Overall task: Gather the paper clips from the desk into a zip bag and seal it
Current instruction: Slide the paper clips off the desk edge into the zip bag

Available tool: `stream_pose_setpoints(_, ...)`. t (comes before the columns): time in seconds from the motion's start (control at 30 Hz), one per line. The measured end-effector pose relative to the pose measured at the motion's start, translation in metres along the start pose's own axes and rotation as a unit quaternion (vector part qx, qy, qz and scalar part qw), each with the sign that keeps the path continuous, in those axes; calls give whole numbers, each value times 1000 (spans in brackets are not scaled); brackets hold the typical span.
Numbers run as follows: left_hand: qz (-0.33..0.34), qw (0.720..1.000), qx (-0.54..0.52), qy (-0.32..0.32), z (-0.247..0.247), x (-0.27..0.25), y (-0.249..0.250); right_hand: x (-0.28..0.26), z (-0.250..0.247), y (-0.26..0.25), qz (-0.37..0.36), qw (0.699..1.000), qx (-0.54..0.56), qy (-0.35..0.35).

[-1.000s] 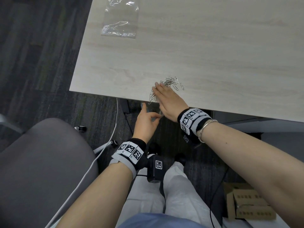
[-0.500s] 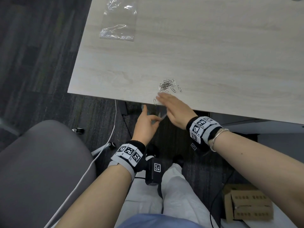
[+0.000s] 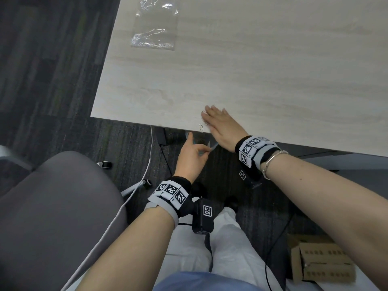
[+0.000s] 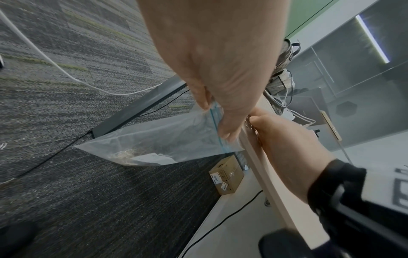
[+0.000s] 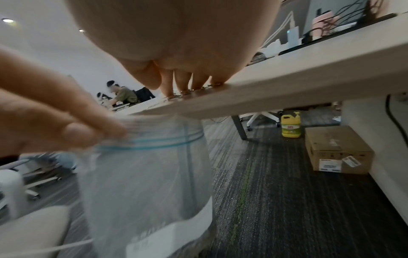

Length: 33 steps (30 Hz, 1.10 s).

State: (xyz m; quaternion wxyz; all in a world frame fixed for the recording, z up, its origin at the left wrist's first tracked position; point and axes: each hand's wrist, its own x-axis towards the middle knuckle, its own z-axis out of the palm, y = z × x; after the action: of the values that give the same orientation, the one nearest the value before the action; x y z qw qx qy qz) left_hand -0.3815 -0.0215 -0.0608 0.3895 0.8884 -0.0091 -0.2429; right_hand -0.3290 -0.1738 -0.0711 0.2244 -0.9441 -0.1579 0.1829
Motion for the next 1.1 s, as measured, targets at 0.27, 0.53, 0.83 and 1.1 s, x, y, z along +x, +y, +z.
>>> stream_pose_setpoints(0.27,30,999,16,12,2,3,-4,-23,15,-19,-74,994,61,-44)
stream_pose_setpoints(0.53,13,1000,4,4,6,-1,2,-49,0,6,63,993,65,71)
stream_pose_setpoints(0.83,23,997,68,-28,14,-3,7,-66,8,-1,16,999,45,-14)
stream_pose_setpoints(1.1,71,980,126,-136,20,-11,40,-92,-25,26,1,998,-65,20)
